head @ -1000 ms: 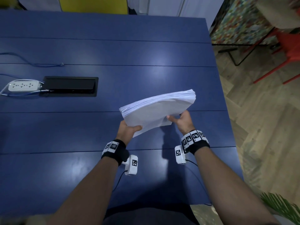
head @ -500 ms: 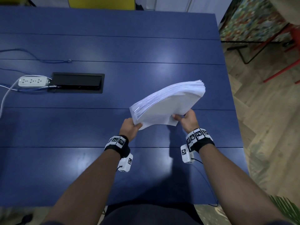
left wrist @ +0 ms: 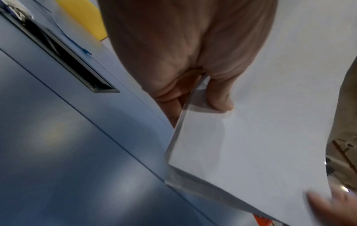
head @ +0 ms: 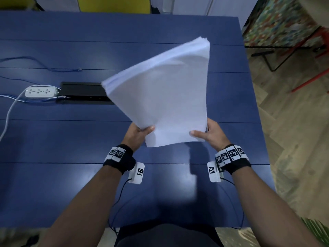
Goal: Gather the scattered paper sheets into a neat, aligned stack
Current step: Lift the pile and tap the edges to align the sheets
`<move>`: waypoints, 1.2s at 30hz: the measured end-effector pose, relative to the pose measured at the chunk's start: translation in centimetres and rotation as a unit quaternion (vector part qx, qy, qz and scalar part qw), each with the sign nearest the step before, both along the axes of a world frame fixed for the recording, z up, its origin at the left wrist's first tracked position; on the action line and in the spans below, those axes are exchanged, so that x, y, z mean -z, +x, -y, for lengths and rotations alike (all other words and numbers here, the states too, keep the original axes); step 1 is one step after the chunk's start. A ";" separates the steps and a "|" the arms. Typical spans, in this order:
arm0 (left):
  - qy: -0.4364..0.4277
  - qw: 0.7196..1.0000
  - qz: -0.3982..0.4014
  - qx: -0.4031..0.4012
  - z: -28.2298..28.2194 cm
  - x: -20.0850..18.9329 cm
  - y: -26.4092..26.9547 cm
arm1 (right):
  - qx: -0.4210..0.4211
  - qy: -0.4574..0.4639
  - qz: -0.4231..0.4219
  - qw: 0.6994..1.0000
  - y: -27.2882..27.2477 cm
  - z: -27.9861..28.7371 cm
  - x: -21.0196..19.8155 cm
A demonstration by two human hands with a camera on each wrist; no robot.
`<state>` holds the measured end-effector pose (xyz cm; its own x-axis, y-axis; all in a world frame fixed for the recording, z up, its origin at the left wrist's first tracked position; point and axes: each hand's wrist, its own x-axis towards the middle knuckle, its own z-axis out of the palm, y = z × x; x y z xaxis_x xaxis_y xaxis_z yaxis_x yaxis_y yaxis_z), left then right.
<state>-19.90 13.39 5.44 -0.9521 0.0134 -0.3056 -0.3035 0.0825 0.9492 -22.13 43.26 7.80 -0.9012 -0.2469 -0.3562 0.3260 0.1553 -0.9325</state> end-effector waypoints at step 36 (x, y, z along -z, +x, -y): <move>0.048 0.982 0.036 -0.179 -3.4 2.8 -1.0 | 0.274 -0.002 -0.022 0.962 0.8 5.5 6.4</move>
<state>-20.89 16.80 2.65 -0.8772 -0.2857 -0.3858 -0.3631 -0.1308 0.9225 -21.35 37.80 1.43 -0.9109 0.2676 -0.3140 0.3174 -0.0317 -0.9478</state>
